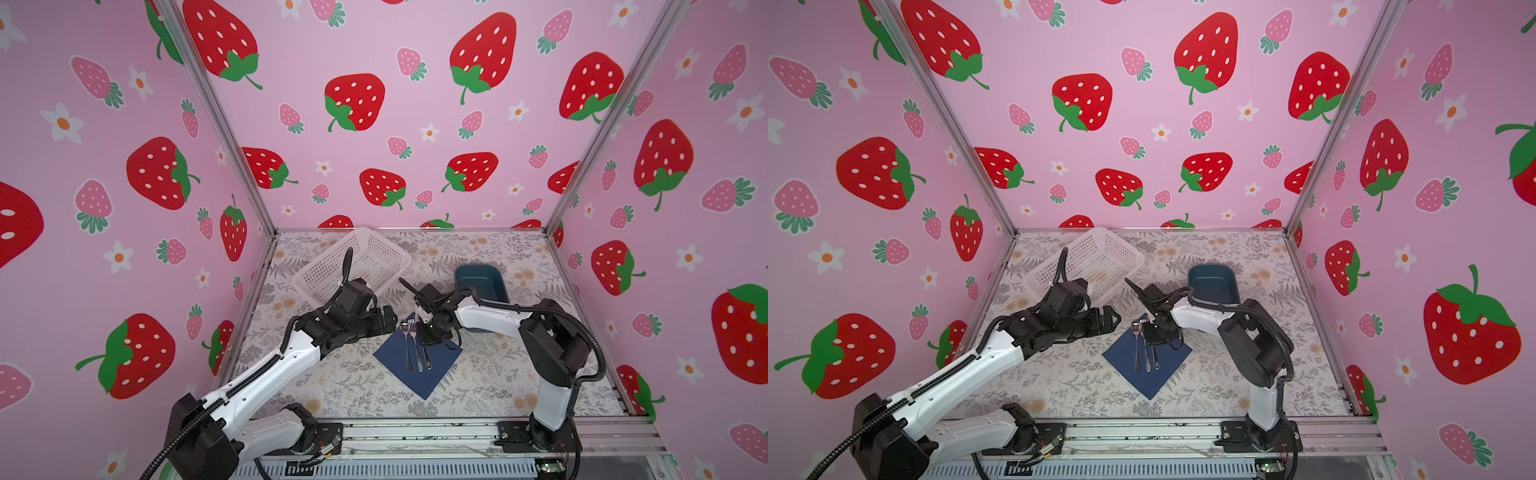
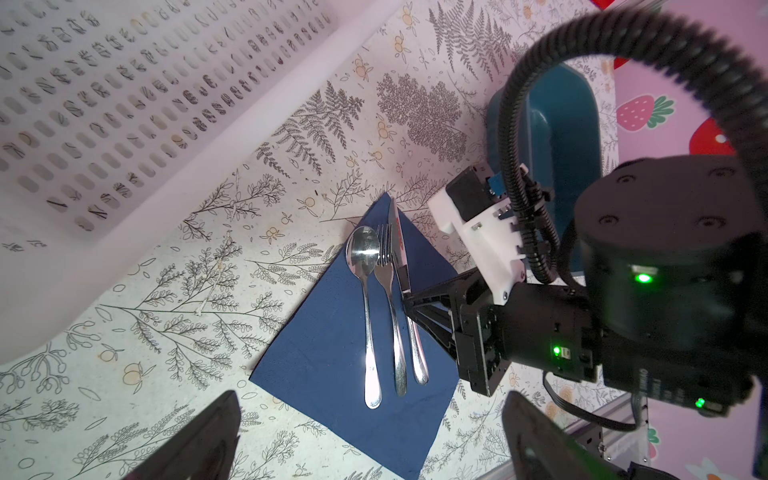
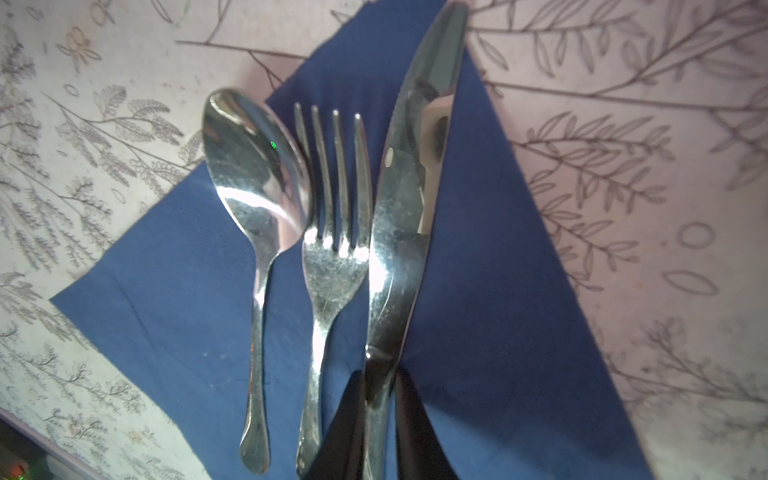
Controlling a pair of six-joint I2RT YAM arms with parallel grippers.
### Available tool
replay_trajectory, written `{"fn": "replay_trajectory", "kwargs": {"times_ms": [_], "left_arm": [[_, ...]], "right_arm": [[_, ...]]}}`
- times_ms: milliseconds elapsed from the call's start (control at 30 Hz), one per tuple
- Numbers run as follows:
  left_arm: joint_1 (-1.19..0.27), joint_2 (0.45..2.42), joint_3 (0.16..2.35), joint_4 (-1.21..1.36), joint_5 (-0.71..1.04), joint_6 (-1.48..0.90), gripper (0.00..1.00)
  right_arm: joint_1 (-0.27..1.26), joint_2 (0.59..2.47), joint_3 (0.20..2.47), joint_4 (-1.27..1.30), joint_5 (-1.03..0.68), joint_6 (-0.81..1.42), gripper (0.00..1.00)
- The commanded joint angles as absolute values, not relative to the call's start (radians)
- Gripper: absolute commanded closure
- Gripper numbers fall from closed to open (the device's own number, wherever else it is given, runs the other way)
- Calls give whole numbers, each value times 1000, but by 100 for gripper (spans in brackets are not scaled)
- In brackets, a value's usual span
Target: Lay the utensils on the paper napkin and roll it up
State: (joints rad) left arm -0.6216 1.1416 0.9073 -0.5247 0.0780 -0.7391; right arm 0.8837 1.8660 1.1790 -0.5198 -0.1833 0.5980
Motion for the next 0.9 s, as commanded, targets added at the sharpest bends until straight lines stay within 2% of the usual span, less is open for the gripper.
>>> {"fn": "replay_trajectory", "kwargs": {"times_ms": [0, 867], "left_arm": [[-615, 1146, 896, -536, 76, -752, 1], [-612, 1115, 883, -544, 88, -764, 1]], "right_arm": [[890, 1868, 1179, -544, -198, 623, 84], [870, 1779, 1119, -513, -204, 707, 82]]}}
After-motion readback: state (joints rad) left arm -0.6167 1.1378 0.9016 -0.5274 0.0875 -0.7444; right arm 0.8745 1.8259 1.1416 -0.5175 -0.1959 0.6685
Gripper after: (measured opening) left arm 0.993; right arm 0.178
